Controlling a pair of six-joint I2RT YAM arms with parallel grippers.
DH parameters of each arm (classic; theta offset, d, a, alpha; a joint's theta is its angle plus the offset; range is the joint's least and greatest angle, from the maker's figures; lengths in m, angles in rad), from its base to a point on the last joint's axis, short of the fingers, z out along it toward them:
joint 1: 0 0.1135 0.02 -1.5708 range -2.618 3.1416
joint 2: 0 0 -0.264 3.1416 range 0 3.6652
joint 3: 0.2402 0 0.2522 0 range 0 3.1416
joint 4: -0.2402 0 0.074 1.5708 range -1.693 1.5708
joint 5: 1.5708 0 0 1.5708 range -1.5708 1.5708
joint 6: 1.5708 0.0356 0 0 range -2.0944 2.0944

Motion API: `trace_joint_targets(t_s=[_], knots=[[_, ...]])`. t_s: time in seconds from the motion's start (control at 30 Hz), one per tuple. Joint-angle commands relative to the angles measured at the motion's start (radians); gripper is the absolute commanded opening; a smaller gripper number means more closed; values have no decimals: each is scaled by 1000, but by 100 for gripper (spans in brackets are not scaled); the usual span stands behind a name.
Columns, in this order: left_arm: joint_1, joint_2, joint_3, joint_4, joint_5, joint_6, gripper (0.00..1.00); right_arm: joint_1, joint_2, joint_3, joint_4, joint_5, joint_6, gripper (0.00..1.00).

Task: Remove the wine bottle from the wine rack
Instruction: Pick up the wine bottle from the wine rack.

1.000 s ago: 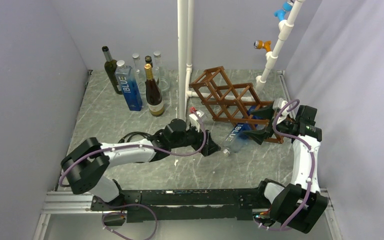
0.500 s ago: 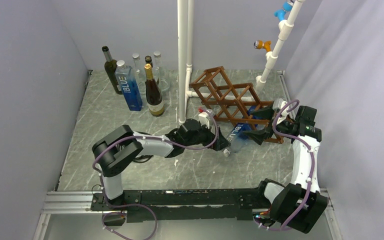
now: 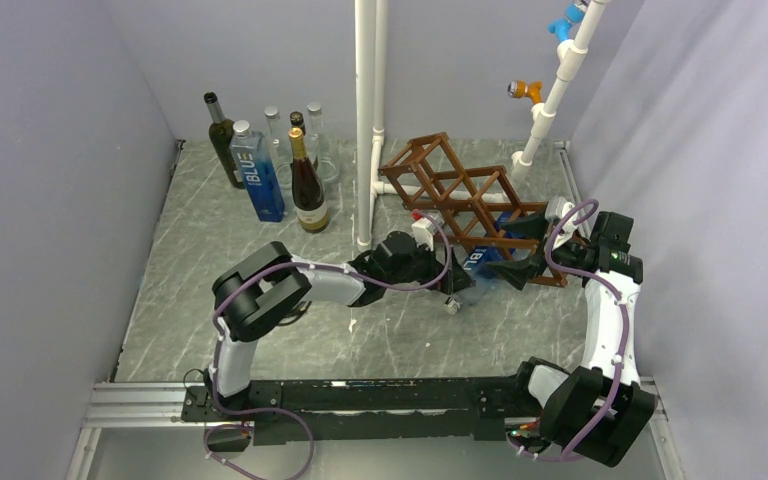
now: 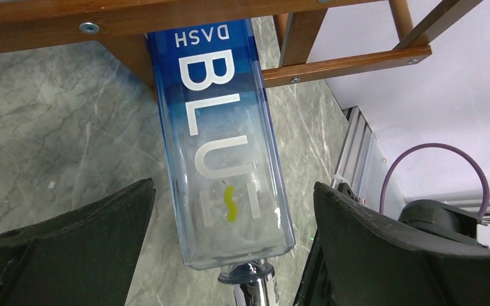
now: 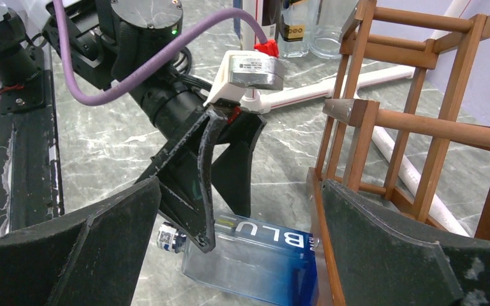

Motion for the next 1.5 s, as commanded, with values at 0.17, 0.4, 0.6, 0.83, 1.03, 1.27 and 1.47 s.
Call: trace_joint_targets(t_s=[0.17, 0.4, 0.6, 0.83, 1.03, 1.27, 1.47], knots=[[-5, 71, 101, -21, 29, -9, 100, -6, -15, -6, 29, -34, -11, 100], [-5, 125, 149, -18, 59, -33, 100, -5, -18, -6, 24, -32, -17, 100], [-5, 166, 191, -17, 79, -41, 100, -6, -22, -7, 23, -31, -21, 100], [-6, 228, 261, -9, 106, -63, 99, -6, -22, -9, 25, -28, -21, 100], [-5, 258, 297, -26, 104, -68, 93, -6, -22, -10, 26, -26, -19, 100], [-5, 256, 294, -22, 108, -65, 70, -6, -23, -10, 24, -23, -23, 100], [-5, 198, 255, -13, 108, -22, 16, -7, -23, -12, 26, -20, -23, 100]])
